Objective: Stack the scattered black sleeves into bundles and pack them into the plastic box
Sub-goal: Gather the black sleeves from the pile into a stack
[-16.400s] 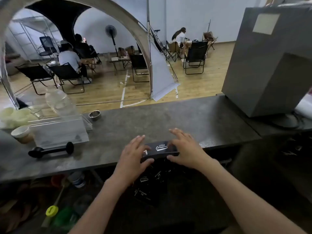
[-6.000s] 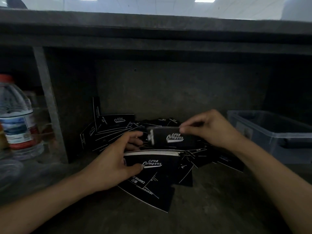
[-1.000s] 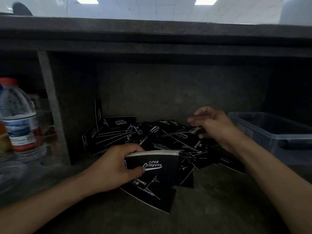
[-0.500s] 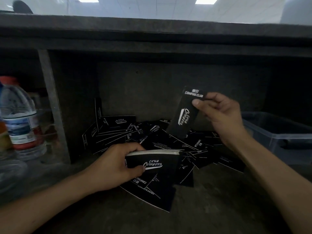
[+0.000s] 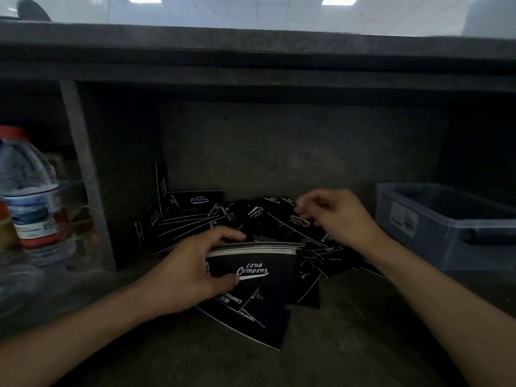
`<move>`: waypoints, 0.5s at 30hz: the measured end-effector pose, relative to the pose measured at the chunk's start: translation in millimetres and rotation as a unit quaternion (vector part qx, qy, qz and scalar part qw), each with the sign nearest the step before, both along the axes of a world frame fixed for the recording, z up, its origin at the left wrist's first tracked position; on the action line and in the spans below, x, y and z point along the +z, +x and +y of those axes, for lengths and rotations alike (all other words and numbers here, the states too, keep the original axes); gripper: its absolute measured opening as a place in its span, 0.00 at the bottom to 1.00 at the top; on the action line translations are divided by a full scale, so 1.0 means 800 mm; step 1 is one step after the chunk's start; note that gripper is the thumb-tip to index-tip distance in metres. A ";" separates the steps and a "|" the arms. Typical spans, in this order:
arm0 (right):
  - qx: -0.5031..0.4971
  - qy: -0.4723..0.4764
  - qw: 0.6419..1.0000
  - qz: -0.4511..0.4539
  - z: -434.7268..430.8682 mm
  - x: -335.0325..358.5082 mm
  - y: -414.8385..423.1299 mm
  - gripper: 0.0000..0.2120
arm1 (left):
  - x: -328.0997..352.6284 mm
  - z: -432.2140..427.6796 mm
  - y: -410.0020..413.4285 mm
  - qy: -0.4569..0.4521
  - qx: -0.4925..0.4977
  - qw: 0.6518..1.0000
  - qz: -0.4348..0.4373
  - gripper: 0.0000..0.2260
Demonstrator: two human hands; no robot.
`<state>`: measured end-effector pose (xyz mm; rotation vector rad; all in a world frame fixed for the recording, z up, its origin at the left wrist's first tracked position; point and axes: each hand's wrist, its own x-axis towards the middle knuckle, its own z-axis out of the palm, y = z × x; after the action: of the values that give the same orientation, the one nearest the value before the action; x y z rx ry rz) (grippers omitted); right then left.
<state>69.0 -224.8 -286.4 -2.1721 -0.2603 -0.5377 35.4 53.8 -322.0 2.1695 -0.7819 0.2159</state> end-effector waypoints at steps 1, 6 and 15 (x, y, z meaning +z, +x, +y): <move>-0.051 -0.095 0.994 -0.007 -0.011 -0.002 0.002 0.05 | 0.000 -0.001 -0.001 0.002 -0.001 1.000 -0.002 0.24; -0.112 -0.220 0.962 0.119 -0.019 -0.006 -0.002 0.11 | 0.001 -0.001 -0.003 0.004 -0.009 1.000 0.002 0.16; -0.086 0.138 0.982 0.100 -0.025 0.007 0.008 0.14 | 0.000 -0.003 0.000 0.010 -0.011 1.000 0.001 0.16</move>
<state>75.4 -244.7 -281.1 -1.9683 0.1077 -0.4187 35.1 51.6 -321.9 2.1782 -0.8098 0.1962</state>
